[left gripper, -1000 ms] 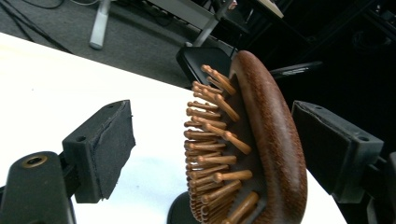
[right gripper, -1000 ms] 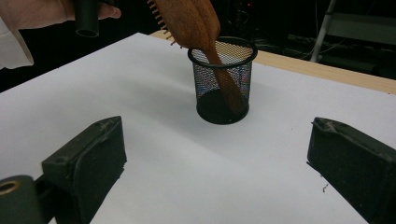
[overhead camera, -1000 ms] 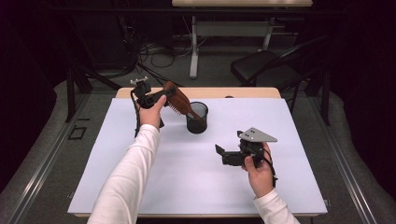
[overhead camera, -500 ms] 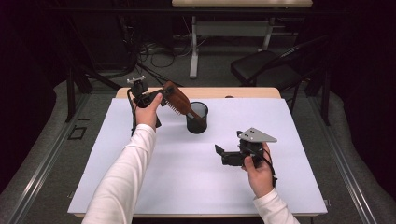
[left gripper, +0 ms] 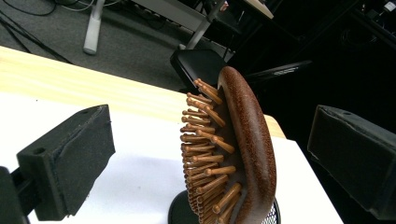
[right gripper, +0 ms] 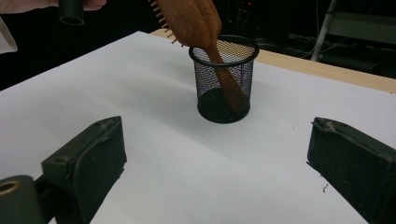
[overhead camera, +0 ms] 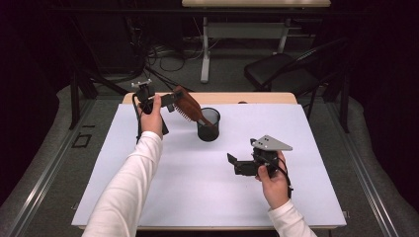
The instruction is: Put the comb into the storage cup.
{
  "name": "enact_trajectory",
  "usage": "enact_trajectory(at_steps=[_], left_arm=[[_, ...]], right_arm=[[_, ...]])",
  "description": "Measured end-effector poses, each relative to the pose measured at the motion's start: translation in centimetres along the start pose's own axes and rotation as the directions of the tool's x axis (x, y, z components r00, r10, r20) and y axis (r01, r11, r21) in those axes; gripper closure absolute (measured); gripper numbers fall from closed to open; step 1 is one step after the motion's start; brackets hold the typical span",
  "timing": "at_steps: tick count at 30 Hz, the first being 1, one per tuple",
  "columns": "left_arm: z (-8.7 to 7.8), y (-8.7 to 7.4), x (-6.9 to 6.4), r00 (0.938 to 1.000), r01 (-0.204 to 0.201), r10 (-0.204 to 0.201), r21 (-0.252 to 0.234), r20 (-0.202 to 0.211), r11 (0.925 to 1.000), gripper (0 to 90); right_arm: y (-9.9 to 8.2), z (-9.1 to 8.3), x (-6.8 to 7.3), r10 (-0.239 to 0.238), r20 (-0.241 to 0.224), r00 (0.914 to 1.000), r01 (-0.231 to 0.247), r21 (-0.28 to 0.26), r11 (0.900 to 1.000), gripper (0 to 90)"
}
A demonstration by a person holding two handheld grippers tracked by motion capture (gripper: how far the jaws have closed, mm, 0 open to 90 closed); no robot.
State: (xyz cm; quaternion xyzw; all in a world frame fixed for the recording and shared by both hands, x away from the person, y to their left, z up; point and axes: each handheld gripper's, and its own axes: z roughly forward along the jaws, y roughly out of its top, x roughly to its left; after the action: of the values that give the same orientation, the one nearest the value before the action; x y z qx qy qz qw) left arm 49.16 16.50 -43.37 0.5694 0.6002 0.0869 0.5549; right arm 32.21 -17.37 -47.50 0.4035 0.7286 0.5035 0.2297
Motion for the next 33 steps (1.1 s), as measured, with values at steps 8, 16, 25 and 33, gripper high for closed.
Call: enact_trajectory(at_steps=[8, 16, 25, 33], left_arm=[[-0.5, 0.2, 0.1, 1.0, -0.001, 0.001, -0.001, 0.003, 1.0, 0.4], [-1.2, 0.4, -0.1, 0.9993, -0.034, 0.034, 0.015, 0.015, 0.9993, 0.4], [-2.0, 0.6, -0.2, 0.9974, -0.071, 0.07, 0.026, 0.018, 0.9971, 0.4], [-2.8, 0.6, -0.6, 0.9909, -0.134, 0.133, 0.043, 0.021, 0.99, 0.4]], right_arm=[[0.0, 0.0, 0.0, 0.0, -0.002, 1.0, 0.0, 0.002, 1.0, 3.9], [0.0, 0.1, 0.0, -0.006, -0.002, 1.0, 0.006, 0.004, 1.0, 3.8], [0.0, 0.1, 0.0, -0.005, -0.006, 1.0, 0.005, 0.007, 1.0, 3.7], [0.0, 0.1, 0.0, -0.004, -0.006, 1.0, 0.005, 0.01, 0.9999, 3.7]])
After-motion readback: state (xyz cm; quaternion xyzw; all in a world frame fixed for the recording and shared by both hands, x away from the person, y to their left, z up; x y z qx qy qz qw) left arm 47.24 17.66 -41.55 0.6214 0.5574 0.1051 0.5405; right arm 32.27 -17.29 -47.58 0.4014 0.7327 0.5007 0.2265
